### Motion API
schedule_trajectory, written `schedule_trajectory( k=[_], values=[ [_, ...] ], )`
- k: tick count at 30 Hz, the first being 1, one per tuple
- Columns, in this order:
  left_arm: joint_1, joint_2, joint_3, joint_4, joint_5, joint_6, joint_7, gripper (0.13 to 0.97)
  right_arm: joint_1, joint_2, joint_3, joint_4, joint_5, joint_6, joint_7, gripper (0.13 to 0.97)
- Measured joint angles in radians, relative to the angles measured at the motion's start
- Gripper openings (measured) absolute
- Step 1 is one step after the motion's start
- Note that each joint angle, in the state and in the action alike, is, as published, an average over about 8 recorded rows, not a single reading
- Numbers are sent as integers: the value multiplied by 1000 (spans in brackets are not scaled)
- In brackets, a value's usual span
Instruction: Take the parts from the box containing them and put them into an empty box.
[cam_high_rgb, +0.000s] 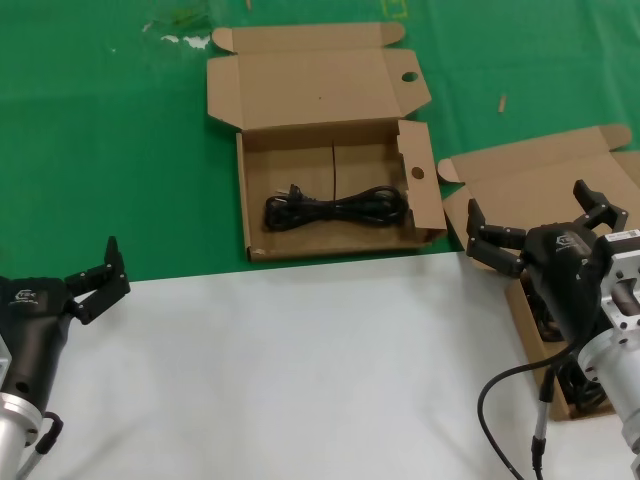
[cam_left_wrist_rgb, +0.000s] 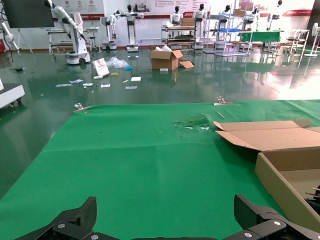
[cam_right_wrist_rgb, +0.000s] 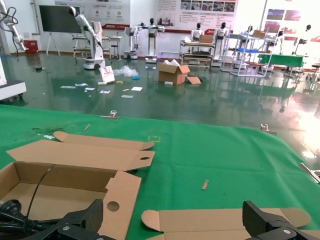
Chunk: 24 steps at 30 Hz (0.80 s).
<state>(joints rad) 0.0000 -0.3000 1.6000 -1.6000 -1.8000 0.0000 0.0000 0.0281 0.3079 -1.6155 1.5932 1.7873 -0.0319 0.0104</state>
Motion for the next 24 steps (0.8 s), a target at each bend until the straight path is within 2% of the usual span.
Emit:
schedule_trajectory(
  k=[24],
  values=[
    [0,0,0,0,0,0,0,966,0,0,0,0,0,0,0,966]
  ],
)
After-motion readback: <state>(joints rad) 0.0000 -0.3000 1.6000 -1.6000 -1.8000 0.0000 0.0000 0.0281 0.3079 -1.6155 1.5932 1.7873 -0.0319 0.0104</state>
